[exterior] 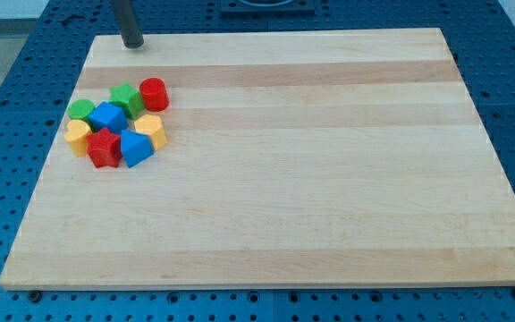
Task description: Nudge green circle and blue cube right a bit
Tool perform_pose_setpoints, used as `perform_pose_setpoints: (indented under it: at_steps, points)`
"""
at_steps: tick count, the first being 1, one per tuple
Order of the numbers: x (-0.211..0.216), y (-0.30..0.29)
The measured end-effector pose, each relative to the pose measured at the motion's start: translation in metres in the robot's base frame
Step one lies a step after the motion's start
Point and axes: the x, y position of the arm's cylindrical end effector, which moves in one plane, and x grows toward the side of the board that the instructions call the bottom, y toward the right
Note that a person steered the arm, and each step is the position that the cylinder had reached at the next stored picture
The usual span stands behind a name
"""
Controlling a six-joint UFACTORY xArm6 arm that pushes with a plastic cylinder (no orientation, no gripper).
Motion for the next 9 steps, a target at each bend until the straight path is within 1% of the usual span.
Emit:
perform_pose_setpoints:
  at_steps: [1, 2, 3, 4, 5, 6, 7, 9]
  points:
    - [0.001, -0.011]
    - [0.013, -0.054]
    - [0.013, -0.055]
    - [0.042, -0.058]
    - [0.089, -0.065]
    - [0.089, -0.065]
    - [0.146, -0.065]
    - [0.187, -0.057]
